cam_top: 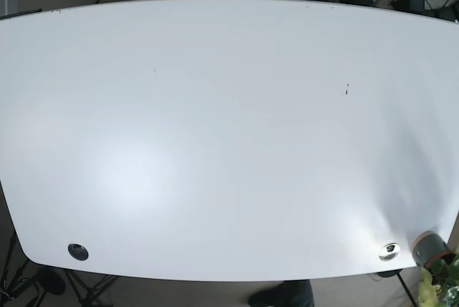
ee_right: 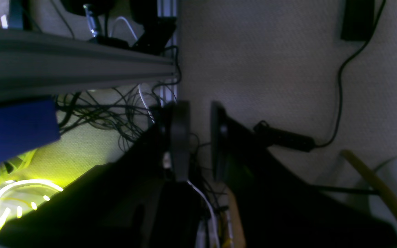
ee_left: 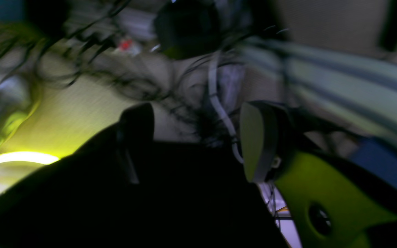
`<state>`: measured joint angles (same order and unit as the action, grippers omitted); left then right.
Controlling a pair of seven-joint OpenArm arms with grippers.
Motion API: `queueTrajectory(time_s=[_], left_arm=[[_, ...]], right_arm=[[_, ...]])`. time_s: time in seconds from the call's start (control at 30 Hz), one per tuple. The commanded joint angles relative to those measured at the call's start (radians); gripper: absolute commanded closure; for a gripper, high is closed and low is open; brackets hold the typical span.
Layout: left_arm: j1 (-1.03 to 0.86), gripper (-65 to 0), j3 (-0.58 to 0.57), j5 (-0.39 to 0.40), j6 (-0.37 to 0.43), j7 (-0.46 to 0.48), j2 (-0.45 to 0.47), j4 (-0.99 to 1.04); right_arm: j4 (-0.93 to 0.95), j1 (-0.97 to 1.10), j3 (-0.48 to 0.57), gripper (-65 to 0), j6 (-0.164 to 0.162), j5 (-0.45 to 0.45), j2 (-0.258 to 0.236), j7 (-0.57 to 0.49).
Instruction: Fold the T-shirt properly
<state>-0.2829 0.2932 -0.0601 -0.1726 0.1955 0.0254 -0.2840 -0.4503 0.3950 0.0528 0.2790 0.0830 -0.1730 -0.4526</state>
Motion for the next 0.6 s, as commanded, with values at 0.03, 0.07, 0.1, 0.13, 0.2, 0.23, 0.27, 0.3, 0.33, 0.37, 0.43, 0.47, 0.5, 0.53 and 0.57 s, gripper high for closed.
queueTrajectory(time_s=[0.03, 0.07, 0.1, 0.13, 0.2, 0.23, 0.27, 0.3, 0.33, 0.37, 0.43, 0.47, 0.5, 0.53, 0.57], left_arm=[[0.029, -36.8, -0.001, -0.002, 0.003, 0.002, 0.006, 0.065], [0.034, -36.8, -0.001, -0.004, 0.003, 0.002, 0.006, 0.070], [0.038, -36.8, -0.001, -0.004, 0.006, 0.002, 0.006, 0.073], [0.040, -36.8, -0.001, -0.004, 0.008, 0.002, 0.006, 0.075], [0.041, -36.8, -0.004, -0.004, 0.008, 0.000, 0.006, 0.075], [0.050, -36.8, -0.016, -0.004, 0.009, -0.001, 0.008, 0.076], [0.055, -36.8, -0.028, -0.004, 0.009, -0.008, 0.008, 0.078], [0.058, -36.8, -0.045, -0.004, 0.009, -0.020, 0.011, 0.078], [0.067, -36.8, -0.071, -0.004, 0.009, -0.040, 0.021, 0.078], [0.070, -36.8, -0.088, -0.002, 0.009, -0.052, 0.026, 0.078], [0.081, -36.8, -0.127, -0.002, 0.003, -0.067, 0.026, 0.078], [0.086, -36.8, -0.144, -0.002, 0.003, -0.067, 0.024, 0.078], [0.087, -36.8, -0.162, -0.001, 0.005, -0.067, 0.024, 0.078], [0.090, -36.8, -0.173, -0.001, 0.008, -0.067, 0.024, 0.078], [0.092, -36.8, -0.176, 0.001, 0.008, -0.067, 0.024, 0.078]], right_arm=[[0.031, -0.018, -0.001, -9.5, 0.007, 0.001, 0.000, -0.019], [0.037, -0.026, -0.001, -9.5, 0.007, 0.001, 0.002, -0.019], [0.044, -0.032, -0.001, -9.5, 0.007, -0.001, 0.002, -0.019], [0.051, -0.035, -0.001, -9.5, 0.007, -0.001, 0.002, -0.019], [0.061, -0.051, -0.001, -9.5, 0.007, -0.001, 0.003, -0.018], [0.075, -0.060, -0.001, -9.5, 0.007, -0.001, 0.003, -0.018], [0.086, -0.067, -0.001, -9.7, 0.007, -0.001, 0.003, -0.016], [0.100, -0.077, -0.001, -9.7, 0.007, -0.001, 0.005, -0.016], [0.120, -0.095, -0.001, -9.8, 0.007, 0.001, 0.005, -0.016], [0.135, -0.104, -0.001, -9.8, 0.007, 0.001, 0.005, -0.016], [0.167, -0.126, -0.001, -9.8, 0.007, 0.001, 0.008, -0.016], [0.178, -0.136, -0.001, -9.8, 0.007, 0.001, 0.014, -0.016], [0.190, -0.146, -0.003, -10.0, 0.006, 0.001, 0.019, -0.016], [0.199, -0.153, -0.003, -10.0, 0.006, 0.001, 0.022, -0.016], [0.209, -0.159, -0.003, -10.0, 0.006, 0.001, 0.022, -0.016]])
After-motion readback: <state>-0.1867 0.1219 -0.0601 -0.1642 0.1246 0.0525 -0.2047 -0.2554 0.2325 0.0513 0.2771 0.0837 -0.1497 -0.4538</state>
